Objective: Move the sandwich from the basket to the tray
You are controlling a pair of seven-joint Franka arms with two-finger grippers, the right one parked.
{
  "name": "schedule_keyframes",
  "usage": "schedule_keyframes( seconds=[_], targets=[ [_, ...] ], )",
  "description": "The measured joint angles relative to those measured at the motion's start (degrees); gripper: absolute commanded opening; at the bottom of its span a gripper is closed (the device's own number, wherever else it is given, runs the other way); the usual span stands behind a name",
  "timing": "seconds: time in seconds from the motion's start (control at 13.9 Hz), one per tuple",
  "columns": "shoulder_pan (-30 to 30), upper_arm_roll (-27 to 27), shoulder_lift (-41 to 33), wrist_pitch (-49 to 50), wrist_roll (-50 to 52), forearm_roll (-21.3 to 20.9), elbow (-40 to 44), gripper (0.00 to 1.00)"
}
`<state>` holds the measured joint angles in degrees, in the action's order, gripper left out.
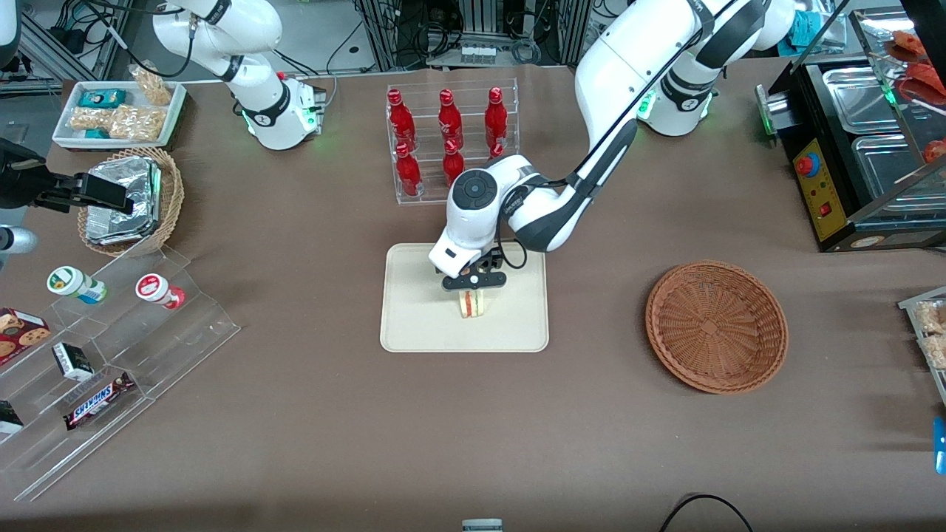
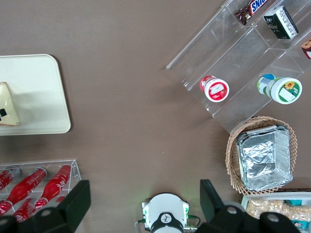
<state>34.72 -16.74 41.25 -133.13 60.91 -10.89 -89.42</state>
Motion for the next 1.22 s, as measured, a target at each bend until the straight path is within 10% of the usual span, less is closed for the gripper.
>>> schedule_keyframes(
  seconds=[0.43,1.22],
  targets=[
    [-7.11,0.75,-11.21,17.38,0.16,0.13,1.93,1.0],
    [-34.68,1.05,-30.96,51.86,-36.74,5.33,2.52,1.0]
  ],
)
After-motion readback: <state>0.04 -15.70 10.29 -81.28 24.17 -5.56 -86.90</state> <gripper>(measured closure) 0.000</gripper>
